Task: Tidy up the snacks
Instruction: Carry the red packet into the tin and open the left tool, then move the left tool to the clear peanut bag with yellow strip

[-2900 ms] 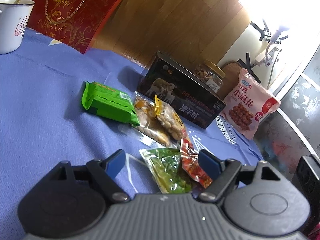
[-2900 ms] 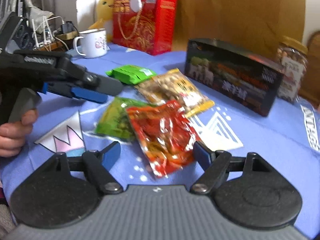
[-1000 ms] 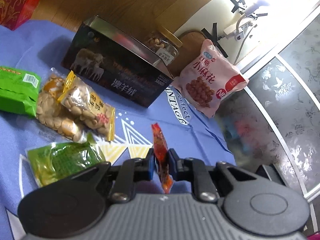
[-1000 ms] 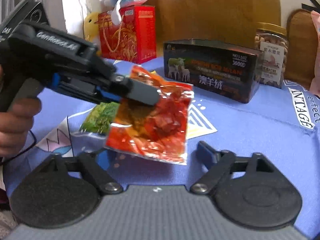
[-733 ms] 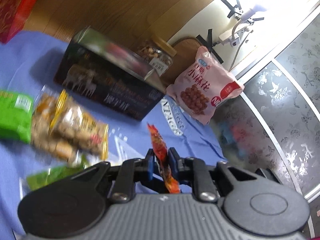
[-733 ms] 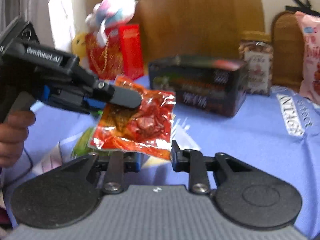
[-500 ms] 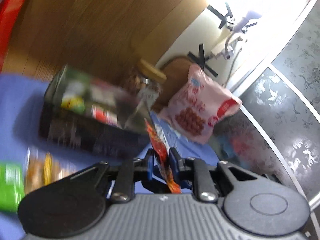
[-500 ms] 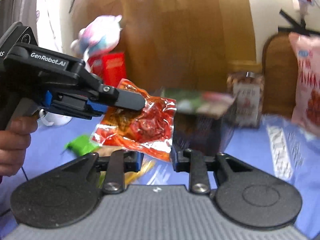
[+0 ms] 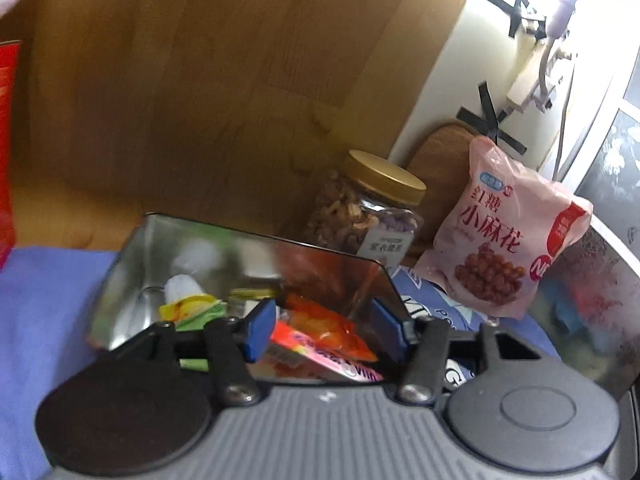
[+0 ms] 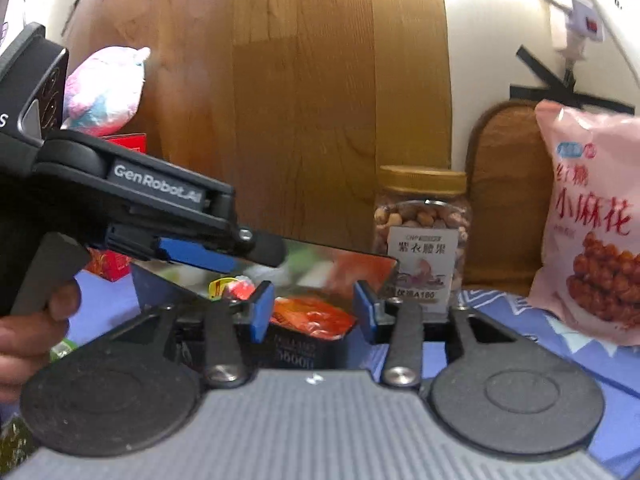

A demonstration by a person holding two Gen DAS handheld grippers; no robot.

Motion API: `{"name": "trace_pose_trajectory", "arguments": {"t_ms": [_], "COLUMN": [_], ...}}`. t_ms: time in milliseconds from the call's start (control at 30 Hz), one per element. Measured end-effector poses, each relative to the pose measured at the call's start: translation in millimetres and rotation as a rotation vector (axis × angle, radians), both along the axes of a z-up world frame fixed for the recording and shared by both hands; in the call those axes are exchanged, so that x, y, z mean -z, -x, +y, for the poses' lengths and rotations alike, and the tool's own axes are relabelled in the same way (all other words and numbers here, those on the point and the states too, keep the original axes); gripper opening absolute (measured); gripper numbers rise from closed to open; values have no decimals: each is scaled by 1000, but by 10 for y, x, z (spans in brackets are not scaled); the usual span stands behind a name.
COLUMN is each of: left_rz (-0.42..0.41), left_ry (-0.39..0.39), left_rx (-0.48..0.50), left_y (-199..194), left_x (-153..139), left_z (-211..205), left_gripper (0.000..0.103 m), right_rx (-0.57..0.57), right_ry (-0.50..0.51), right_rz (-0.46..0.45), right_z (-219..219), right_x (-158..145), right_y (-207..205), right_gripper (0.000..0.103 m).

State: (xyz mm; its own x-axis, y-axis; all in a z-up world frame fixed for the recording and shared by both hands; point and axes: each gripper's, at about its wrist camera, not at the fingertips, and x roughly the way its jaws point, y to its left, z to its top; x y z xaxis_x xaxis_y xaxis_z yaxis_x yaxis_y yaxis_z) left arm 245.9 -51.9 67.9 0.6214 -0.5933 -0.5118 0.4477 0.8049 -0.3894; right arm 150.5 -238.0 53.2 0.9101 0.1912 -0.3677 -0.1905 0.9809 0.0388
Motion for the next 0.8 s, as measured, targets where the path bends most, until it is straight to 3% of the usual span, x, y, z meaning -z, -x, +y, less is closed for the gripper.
{"name": "trace_pose_trajectory", "arguments": {"t_ms": [167, 300, 367, 500, 800], "left_rz": [5, 118, 170, 203, 118], "left_ry": [71, 121, 140, 107, -90], "left_rx": [-59, -129, -146, -166, -208], "left_y": [309, 543, 616, 750, 964], "left_x": [0, 279, 426, 572, 568], "left_z": [623, 1096, 1192, 1179, 826], "left_gripper": [53, 54, 54, 54, 53], "right_rx": [-71, -214, -283, -324, -336], "right_ry": [-93, -191, -187, -171, -84], "right_rz": [-11, 180, 287, 372, 337], "right_z": [-33, 54, 201, 484, 702], "right_x": [-34, 169, 277, 411, 420], "right_y": [309, 284, 190, 109, 150], "right_gripper": [47, 47, 59, 67, 78]}}
